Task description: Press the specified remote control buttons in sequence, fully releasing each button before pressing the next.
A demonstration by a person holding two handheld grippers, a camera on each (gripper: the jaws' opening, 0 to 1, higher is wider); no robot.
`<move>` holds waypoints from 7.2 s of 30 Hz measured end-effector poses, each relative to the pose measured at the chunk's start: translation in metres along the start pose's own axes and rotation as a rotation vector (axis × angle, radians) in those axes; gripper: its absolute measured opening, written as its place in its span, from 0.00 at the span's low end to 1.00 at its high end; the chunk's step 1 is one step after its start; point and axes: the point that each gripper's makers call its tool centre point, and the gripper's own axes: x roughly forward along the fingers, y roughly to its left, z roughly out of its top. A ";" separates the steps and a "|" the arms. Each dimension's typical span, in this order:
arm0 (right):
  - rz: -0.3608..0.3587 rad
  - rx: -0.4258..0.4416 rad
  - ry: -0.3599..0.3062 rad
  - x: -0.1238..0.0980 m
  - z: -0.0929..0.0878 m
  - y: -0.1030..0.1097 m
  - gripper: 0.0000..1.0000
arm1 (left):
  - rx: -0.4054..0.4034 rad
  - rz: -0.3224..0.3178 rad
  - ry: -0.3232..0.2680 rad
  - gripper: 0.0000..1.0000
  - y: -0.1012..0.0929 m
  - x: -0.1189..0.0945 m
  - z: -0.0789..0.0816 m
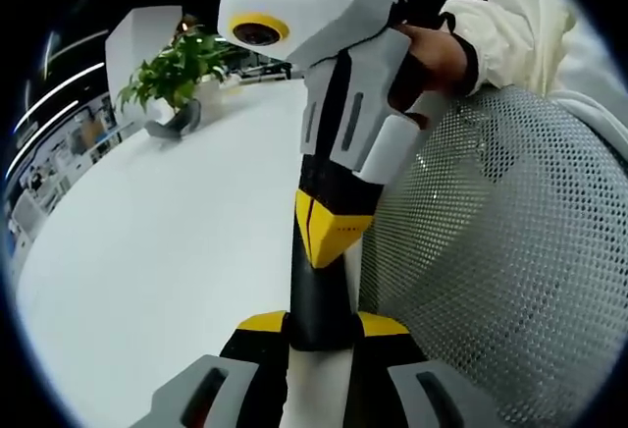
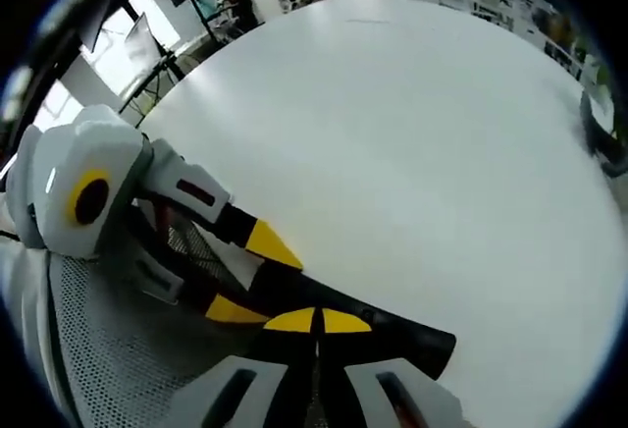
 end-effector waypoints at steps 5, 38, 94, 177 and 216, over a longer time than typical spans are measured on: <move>0.004 0.009 -0.001 0.000 0.000 0.001 0.00 | -0.004 0.002 0.000 0.25 0.000 0.000 0.000; -0.206 -0.122 -0.481 -0.109 0.042 -0.020 0.03 | -0.105 0.109 0.047 0.25 -0.001 0.000 -0.002; -0.323 -0.104 -0.759 -0.132 0.066 -0.042 0.79 | 0.153 0.109 0.163 0.23 0.107 -0.014 0.016; -0.322 -0.109 -0.653 -0.109 0.061 -0.046 0.93 | -0.066 0.327 0.411 0.43 0.363 -0.001 0.008; -0.356 -0.026 -0.771 -0.136 0.061 -0.061 0.98 | -0.474 0.708 -0.089 0.99 0.205 -0.109 0.015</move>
